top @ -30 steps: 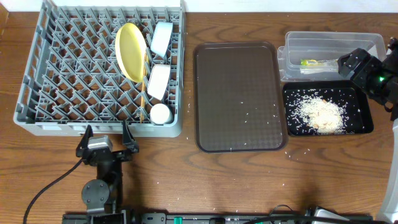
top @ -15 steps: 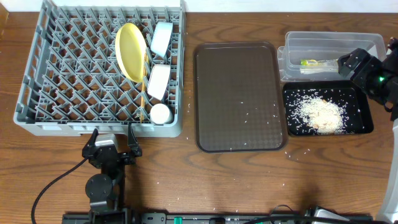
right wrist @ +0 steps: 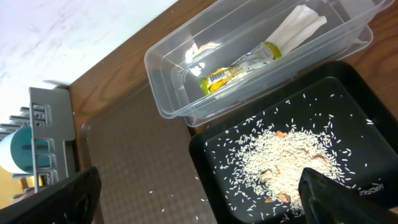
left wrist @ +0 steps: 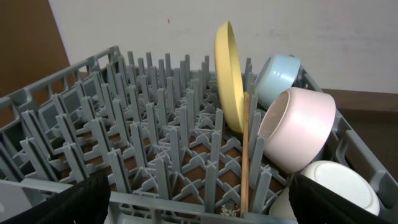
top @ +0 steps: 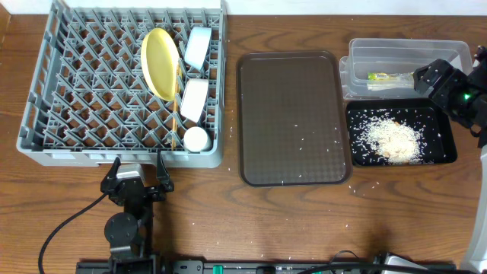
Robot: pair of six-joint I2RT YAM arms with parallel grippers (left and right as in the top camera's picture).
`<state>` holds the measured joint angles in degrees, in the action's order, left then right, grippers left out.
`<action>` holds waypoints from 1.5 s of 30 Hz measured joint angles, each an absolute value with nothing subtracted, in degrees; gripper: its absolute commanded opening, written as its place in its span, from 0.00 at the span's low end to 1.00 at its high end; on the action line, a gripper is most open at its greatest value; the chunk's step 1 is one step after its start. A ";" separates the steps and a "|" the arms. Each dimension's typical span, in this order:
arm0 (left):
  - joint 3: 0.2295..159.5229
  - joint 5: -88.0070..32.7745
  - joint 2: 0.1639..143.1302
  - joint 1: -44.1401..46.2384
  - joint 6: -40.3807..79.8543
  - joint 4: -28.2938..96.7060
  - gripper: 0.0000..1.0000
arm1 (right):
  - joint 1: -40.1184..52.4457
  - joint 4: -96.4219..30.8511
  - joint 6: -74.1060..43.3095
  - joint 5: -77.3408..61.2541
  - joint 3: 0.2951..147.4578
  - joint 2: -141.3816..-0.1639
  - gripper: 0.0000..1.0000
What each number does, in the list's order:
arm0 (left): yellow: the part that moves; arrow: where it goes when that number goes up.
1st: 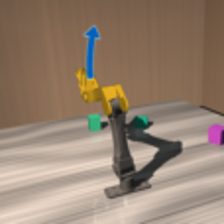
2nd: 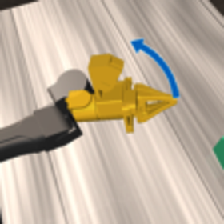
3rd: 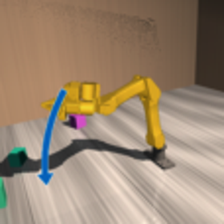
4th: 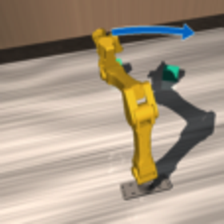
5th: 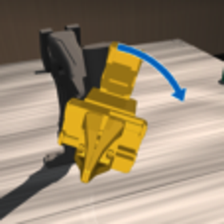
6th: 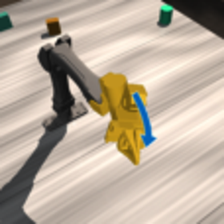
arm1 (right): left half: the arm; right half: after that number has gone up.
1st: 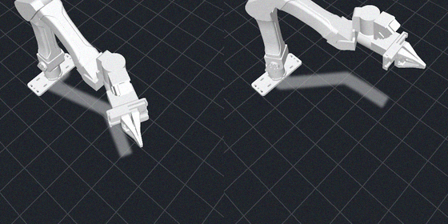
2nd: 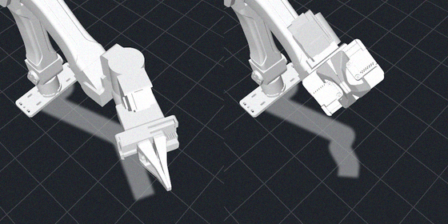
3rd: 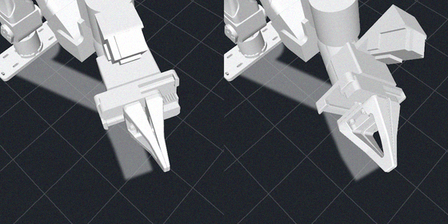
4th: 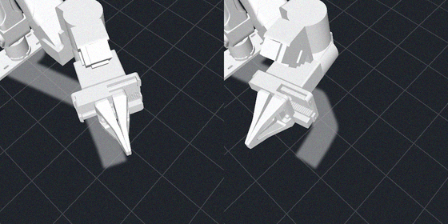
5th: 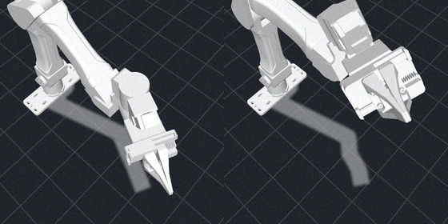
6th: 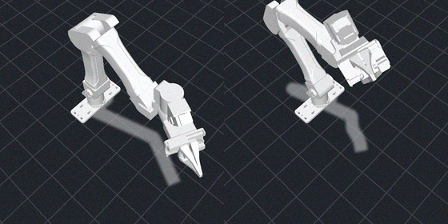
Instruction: Sort waste into correct bins and load items into the dishwasher
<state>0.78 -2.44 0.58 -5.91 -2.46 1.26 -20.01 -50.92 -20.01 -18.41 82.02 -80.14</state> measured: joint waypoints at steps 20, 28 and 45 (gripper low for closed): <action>0.78 -2.44 0.58 -5.91 -2.46 1.28 0.93 | -20.01 -50.92 -20.01 -18.41 82.02 -80.14 0.99; 0.78 -2.46 0.60 -5.91 -2.46 1.28 0.93 | -18.74 -52.90 -20.01 -15.22 81.87 -78.98 0.99; 1.10 -2.63 0.58 -5.91 -2.85 1.74 0.94 | 1.02 -30.17 -12.23 8.12 52.36 -47.16 0.99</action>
